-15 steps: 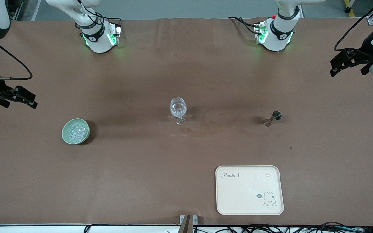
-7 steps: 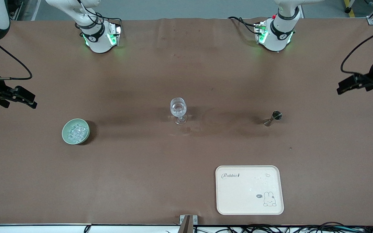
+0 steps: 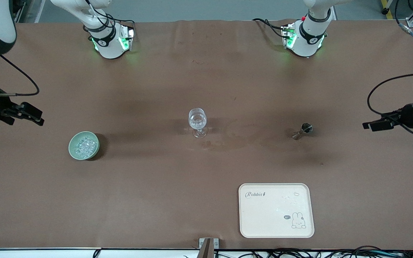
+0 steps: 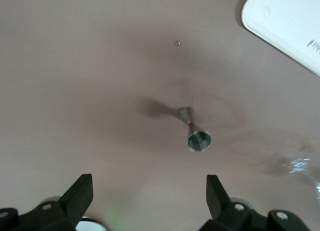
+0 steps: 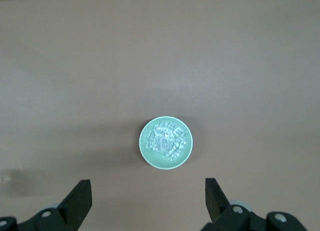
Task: Pour wine and add ice with both arms
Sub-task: 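Reach the right gripper to the ice bowl while the left gripper reaches the jigger, then grasp an ice cube with the right gripper while the left gripper grasps the jigger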
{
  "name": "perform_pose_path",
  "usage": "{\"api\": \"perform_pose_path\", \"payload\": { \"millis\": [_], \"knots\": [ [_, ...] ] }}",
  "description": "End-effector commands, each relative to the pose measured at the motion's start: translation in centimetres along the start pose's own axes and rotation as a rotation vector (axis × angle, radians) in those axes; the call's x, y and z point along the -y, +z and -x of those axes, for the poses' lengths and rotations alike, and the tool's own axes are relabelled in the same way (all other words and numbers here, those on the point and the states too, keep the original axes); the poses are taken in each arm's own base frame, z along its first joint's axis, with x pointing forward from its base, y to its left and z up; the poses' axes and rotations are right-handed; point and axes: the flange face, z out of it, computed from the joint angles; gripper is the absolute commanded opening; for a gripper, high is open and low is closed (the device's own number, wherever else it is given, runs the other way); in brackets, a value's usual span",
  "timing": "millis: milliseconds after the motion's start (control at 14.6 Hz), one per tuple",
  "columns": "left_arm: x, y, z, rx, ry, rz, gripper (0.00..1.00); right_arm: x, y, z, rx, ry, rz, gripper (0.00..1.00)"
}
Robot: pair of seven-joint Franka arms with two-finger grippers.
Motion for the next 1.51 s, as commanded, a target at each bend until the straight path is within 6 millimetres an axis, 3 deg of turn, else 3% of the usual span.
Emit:
{"api": "perform_pose_path", "payload": {
  "millis": [0, 206, 412, 549, 755, 961, 1099, 1305, 1442],
  "knots": [
    [1.9, 4.1, -3.1, 0.088, -0.099, 0.132, 1.0, -0.1, 3.5, -0.7, 0.021, -0.009, -0.001, 1.0],
    [5.2, 8.4, -6.2, 0.187, -0.199, 0.262, 0.97, -0.2, 7.0, -1.8, 0.046, -0.008, 0.001, 1.0],
    [6.1, 13.2, -8.0, 0.292, -0.315, 0.34, 0.97, -0.9, 11.4, -2.2, 0.058, 0.001, 0.002, 0.98],
    [6.2, 15.6, -8.8, 0.354, -0.389, 0.39, 0.97, -1.3, 14.8, -1.4, 0.051, 0.01, 0.002, 0.98],
    [6.0, 19.4, -8.5, 0.467, -0.531, 0.436, 0.97, -1.5, 19.4, 0.0, 0.034, 0.011, 0.002, 0.97],
    [6.5, 23.5, -8.0, 0.561, -0.596, 0.465, 0.97, -1.8, 22.9, 0.2, 0.078, 0.017, 0.002, 0.9],
    [6.2, 25.3, -7.3, 0.6, -0.614, 0.471, 0.97, -1.7, 24.8, 0.6, 0.084, 0.016, 0.002, 0.87],
    [6.3, 27.8, -6.7, 0.651, -0.643, 0.482, 0.84, -1.3, 27.4, 1.9, 0.094, 0.008, 0.001, 0.8],
    [6.5, 29.0, -6.7, 0.671, -0.655, 0.478, 0.84, -1.6, 28.4, 2.1, 0.111, 0.011, 0.002, 0.76]
  ]
}}
